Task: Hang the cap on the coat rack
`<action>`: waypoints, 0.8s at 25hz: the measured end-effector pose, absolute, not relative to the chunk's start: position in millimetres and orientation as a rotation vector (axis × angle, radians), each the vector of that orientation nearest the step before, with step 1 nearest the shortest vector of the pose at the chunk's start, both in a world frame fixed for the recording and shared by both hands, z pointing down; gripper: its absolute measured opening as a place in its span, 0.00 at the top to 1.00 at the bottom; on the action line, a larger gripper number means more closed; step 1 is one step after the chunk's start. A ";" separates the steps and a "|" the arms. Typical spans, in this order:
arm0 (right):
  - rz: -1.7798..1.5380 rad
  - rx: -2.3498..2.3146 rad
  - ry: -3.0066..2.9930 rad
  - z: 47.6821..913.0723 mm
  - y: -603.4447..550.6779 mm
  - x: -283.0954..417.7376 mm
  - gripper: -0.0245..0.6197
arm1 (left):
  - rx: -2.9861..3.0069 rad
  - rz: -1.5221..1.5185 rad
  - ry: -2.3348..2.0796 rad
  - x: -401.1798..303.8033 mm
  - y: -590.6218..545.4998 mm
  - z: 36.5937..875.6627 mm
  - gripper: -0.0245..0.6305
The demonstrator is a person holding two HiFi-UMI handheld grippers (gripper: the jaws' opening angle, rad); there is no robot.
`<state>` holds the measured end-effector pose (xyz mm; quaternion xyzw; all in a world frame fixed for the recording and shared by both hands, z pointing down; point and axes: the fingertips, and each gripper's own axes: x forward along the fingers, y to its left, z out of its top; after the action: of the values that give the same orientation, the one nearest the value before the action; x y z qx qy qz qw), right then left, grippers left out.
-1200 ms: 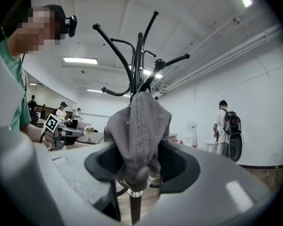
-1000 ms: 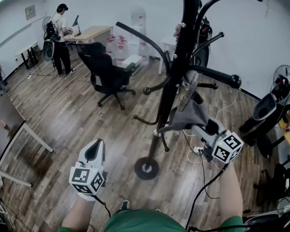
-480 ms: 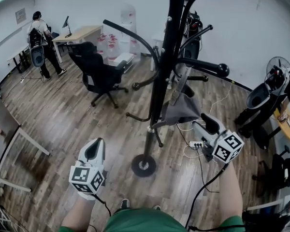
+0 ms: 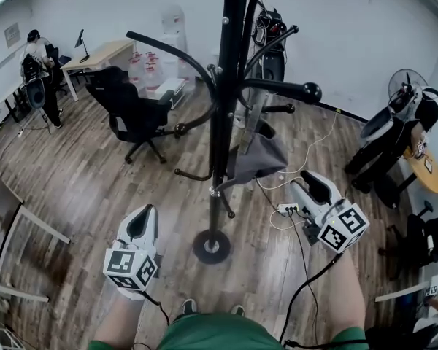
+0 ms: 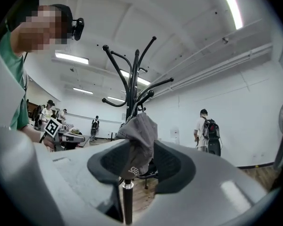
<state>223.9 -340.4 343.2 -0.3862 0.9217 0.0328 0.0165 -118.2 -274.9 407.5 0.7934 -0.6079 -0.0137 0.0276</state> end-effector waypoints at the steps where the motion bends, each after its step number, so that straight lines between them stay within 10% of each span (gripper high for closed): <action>1: 0.115 -1.229 2.841 340.1 -337.3 226.3 0.73 | 2.465 -0.041 -1.872 -115.1 -278.0 405.6 0.93; 8: 0.101 -1.424 2.598 317.0 -316.3 245.8 0.91 | 2.598 -0.072 -1.848 -87.0 -298.3 373.6 0.93; 20: 0.173 -1.538 2.481 318.5 -280.3 257.3 0.94 | 2.679 -0.134 -1.741 -51.1 -320.5 367.6 0.93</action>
<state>257.3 -280.3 318.5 -0.5229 0.8434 0.0587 0.1085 -51.1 -320.5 367.6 0.8374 -0.5443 -0.0419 -0.0281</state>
